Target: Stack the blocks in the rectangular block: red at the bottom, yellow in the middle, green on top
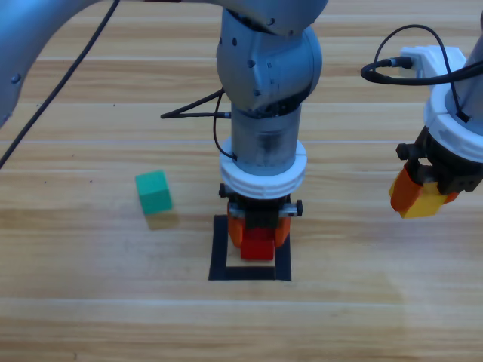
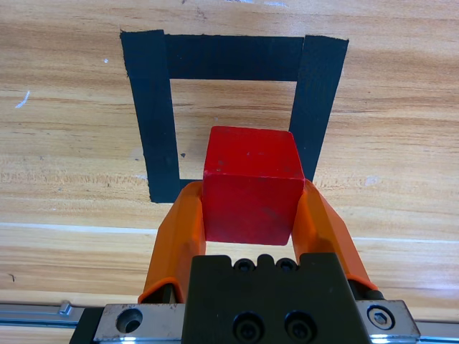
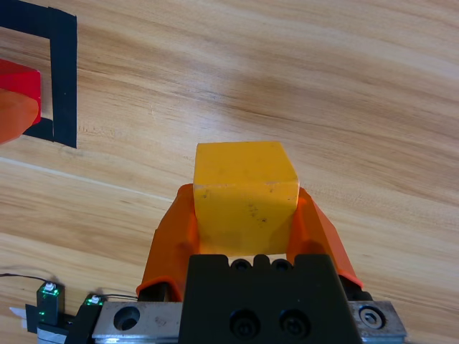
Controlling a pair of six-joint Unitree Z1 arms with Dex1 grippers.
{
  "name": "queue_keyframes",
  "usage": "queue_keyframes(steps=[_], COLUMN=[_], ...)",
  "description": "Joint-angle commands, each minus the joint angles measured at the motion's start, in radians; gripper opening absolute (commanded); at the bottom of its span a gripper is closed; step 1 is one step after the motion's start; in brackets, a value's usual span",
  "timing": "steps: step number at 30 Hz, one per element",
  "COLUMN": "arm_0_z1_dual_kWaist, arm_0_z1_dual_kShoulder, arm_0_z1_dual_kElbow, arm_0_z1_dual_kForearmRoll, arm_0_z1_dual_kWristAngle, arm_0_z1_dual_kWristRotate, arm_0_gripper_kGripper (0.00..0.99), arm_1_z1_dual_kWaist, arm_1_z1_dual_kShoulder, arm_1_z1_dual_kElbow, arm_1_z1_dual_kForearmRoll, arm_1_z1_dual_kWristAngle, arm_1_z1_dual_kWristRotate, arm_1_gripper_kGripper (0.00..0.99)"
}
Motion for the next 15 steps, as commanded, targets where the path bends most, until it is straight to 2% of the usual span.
queue_keyframes(steps=[1,15], arm_0_z1_dual_kWaist=[-0.012,0.01], arm_0_z1_dual_kShoulder=[0.064,0.077], arm_0_z1_dual_kElbow=[0.007,0.007], arm_0_z1_dual_kForearmRoll=[0.003,0.002], arm_0_z1_dual_kWristAngle=[-0.001,0.0], arm_0_z1_dual_kWristRotate=[0.01,0.029], arm_0_gripper_kGripper=[0.0,0.0], arm_1_z1_dual_kWaist=[0.024,0.024], arm_1_z1_dual_kShoulder=[-0.034,-0.028], arm_1_z1_dual_kElbow=[0.013,0.012], arm_1_z1_dual_kForearmRoll=[-0.01,-0.01], arm_1_z1_dual_kWristAngle=[0.002,0.002], arm_1_z1_dual_kWristRotate=[-0.01,-0.015], arm_1_gripper_kGripper=[0.008,0.008])
